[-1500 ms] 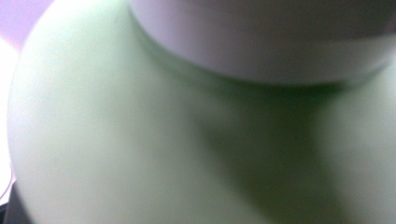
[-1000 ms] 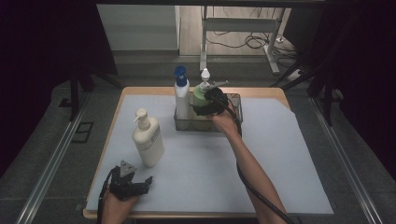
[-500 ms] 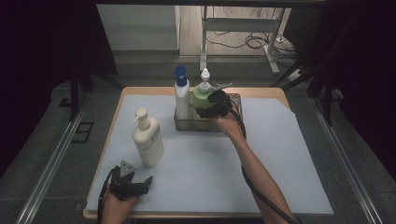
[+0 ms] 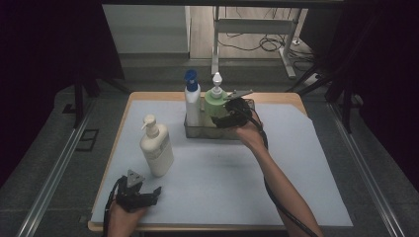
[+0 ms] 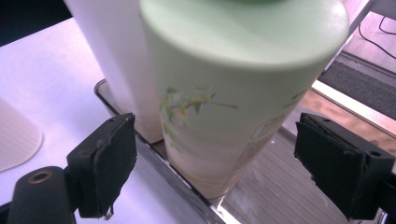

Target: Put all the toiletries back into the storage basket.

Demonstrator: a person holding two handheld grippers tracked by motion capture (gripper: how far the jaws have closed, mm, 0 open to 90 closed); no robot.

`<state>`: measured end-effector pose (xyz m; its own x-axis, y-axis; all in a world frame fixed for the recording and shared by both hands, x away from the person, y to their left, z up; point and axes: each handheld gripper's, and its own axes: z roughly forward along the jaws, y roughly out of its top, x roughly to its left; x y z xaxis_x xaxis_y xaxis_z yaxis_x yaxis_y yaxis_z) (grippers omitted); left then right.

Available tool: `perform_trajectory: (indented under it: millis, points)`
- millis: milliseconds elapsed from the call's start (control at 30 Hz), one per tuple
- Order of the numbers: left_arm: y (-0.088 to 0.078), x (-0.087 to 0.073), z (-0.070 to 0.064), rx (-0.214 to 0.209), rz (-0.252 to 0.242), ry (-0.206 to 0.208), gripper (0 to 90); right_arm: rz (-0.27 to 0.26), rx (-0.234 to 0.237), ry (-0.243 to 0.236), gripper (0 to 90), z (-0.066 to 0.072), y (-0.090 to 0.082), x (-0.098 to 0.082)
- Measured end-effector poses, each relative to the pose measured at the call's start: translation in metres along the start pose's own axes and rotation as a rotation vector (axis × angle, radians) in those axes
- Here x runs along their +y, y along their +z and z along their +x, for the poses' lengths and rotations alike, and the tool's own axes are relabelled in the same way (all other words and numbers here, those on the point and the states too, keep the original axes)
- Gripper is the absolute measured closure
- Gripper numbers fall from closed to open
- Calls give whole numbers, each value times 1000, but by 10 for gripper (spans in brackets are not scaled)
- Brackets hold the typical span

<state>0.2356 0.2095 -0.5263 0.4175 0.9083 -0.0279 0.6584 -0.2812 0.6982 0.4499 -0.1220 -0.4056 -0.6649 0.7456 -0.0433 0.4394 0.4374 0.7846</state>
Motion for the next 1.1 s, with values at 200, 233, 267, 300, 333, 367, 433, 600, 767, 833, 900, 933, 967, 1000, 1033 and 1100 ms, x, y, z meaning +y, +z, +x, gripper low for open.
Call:
perform_trajectory:
  millis: [200, 233, 267, 300, 333, 367, 433, 600, 767, 833, 900, 933, 967, 1000, 1033, 1100]
  points:
    - [0, 0, 0, 0, 0, 0, 120, 10, 26, -4, 130, 3, -7, -4]
    - [0, 0, 0, 0, 0, 0, 120, 9, 30, -5, 130, 3, -9, -5]
    - [0, 0, 0, 0, 0, 0, 120, 8, 36, -2, 130, 4, -10, -5]
    - [0, 0, 0, 0, 0, 0, 120, 8, 42, 0, 130, 4, -12, -6]
    - [0, 0, 0, 0, 0, 0, 120, 7, 44, 2, 131, 4, -13, -7]
    - [0, 0, 0, 0, 0, 0, 120, 6, 51, 3, 131, 4, -16, -8]
    - [0, 0, 0, 0, 0, 0, 120, 6, 69, 8, 133, 4, -18, -10]
    - [0, 0, 0, 1, 0, 0, 120, 16, 74, 3, 143, 4, -25, -16]
    - [0, 0, 0, 1, -1, 0, 120, 14, 66, 21, 207, -2, -32, -22]
    - [0, 0, 0, 1, 0, 0, 120, 18, 60, 33, 248, -5, -34, -24]
    - [0, 0, 0, 1, 0, 0, 120, 16, 53, 46, 311, -8, -35, -27]
    - [0, 0, 0, 1, 0, 0, 120, 7, 43, 55, 344, -9, -36, -28]
    - [0, 0, 0, 1, 0, 0, 120, -3, 38, 67, 379, -11, -37, -29]
    - [0, 0, 0, 1, 0, 0, 120, -10, 34, 79, 404, -13, -37, -30]
    - [0, 0, 0, 1, 0, 0, 120, -14, 26, 85, 420, -14, -37, -30]
    - [0, 0, 0, 1, 0, 0, 120, -11, 13, 91, 478, -16, -34, -32]
